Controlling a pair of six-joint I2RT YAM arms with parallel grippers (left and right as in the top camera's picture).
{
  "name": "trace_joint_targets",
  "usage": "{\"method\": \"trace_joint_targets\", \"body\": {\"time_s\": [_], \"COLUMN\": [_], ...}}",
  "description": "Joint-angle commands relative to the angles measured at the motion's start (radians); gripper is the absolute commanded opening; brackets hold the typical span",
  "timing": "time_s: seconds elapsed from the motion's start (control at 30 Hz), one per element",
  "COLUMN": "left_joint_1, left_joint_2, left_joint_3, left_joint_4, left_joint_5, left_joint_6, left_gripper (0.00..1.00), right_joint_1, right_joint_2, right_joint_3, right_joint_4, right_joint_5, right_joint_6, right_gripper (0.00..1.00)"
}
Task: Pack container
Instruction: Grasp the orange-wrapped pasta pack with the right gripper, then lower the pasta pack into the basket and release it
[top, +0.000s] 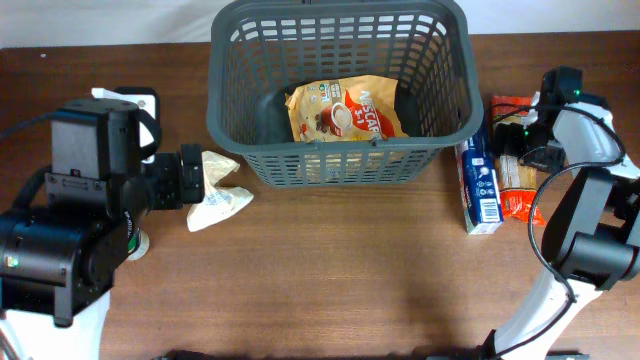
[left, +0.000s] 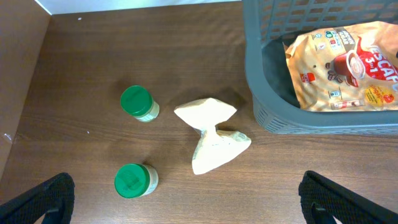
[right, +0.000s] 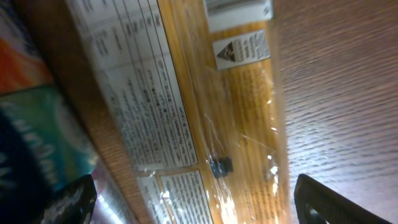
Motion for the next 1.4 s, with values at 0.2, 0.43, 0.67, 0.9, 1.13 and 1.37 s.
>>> {"method": "trace_joint_targets", "body": {"time_s": [0.2,0.43,0.67,0.9,1.13,1.37], "left_joint_1": [0.007,0.007,0.007,0.007,0.007,0.007], "left_joint_2": [-0.001,-0.001,-0.001,-0.001,-0.001,-0.001], "left_joint_3": [0.002,0.002,0.002,0.002,0.002,0.002], "left_joint_4": [-0.002,-0.002,-0.002,-0.002,-0.002,-0.002], "left_joint_5": [-0.011,-0.011,-0.011,-0.011,-0.011,-0.011], "left_joint_6": [-0.010,-0.010,-0.010,-0.010,-0.010,-0.010], "left_gripper": [0.99,0.99,0.99,0.99,0.99,0.99], "right_joint_1": [-0.004,-0.016,-0.043,0.085,0.362,0.594], "right_joint_2": [-0.014,-0.027,-0.153,-0.276,-0.305,-0.250], "right_joint_3": [-0.104,-0.047,0.338,0.916,1.058,1.057], "right_joint_4": [0.048,-0.033,-0.257,-0.462,-0.491,-0.495], "right_joint_5": [-0.015,-0.011,-0.052,-0.091,-0.095,-0.094], "right_joint_6": [0.001,0.013,0.054,0.050,-0.140,-0.609], "right_gripper": [0.30,0.04,0.04,0.04,0.04,0.04]}}
